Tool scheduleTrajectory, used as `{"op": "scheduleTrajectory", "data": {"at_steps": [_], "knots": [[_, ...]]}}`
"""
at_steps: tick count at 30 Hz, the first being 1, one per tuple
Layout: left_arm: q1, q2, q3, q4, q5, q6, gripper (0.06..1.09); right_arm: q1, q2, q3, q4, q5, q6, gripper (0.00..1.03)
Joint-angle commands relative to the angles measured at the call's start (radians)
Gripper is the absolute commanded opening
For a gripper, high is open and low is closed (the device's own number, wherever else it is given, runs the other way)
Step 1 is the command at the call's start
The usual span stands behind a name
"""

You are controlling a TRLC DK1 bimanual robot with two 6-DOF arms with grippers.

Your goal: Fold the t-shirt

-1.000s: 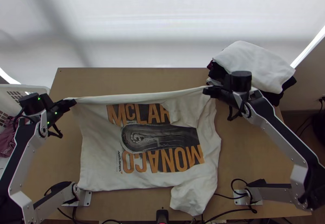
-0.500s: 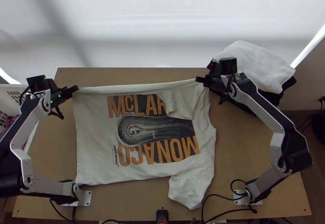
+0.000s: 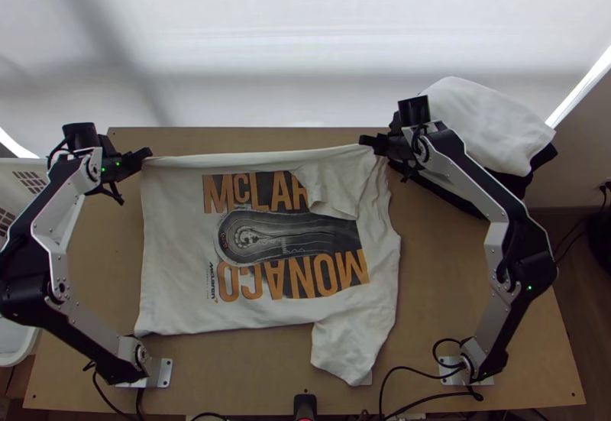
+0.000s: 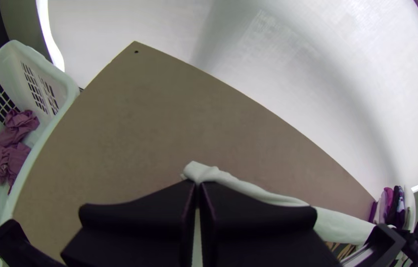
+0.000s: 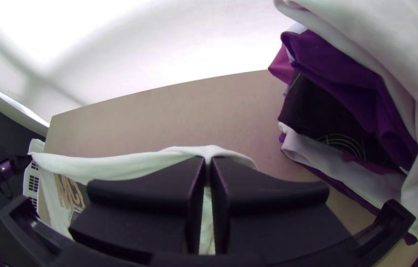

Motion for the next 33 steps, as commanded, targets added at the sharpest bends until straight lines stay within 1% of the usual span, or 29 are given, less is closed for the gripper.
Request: {"op": "scheduleTrajectory", "data": {"at_steps": [1,3,7,9,15,18,20,22,27,33], "knots": [[0.019,0.071,0.114,-0.068,-0.016,-0.02,0.09,-0.032,0.053,0.087,-0.052,0.019,0.01,0.03],[0.019,0.094,0.152,-0.12,-0.01,-0.017,0.09,-0.033,0.085,0.148,-0.12,0.019,0.01,0.03],[0.019,0.092,0.19,-0.203,0.053,-0.017,0.09,-0.032,0.113,0.22,-0.225,0.018,0.015,0.03],[0.021,0.091,0.207,-0.258,0.082,-0.017,0.09,-0.032,0.113,0.226,-0.255,0.015,0.018,0.03],[0.03,0.06,0.206,-0.371,0.125,-0.009,0.09,-0.032,0.102,0.238,-0.356,-0.033,0.036,0.03],[0.041,0.037,0.195,-0.416,0.151,0.001,0.09,-0.032,0.098,0.237,-0.408,-0.04,0.035,0.03],[0.048,0.016,0.174,-0.419,0.154,0.009,0.09,-0.032,0.096,0.232,-0.443,-0.042,0.03,0.03],[0.064,-0.004,0.149,-0.419,0.176,0.012,0.09,-0.033,0.093,0.225,-0.463,-0.04,0.027,0.03],[0.099,-0.054,0.077,-0.419,0.202,0.041,0.09,-0.035,0.067,0.172,-0.465,-0.042,0.01,0.03],[0.128,-0.116,-0.023,-0.417,0.21,0.081,0.09,-0.033,0.026,0.114,-0.46,-0.04,-0.007,0.03]]}}
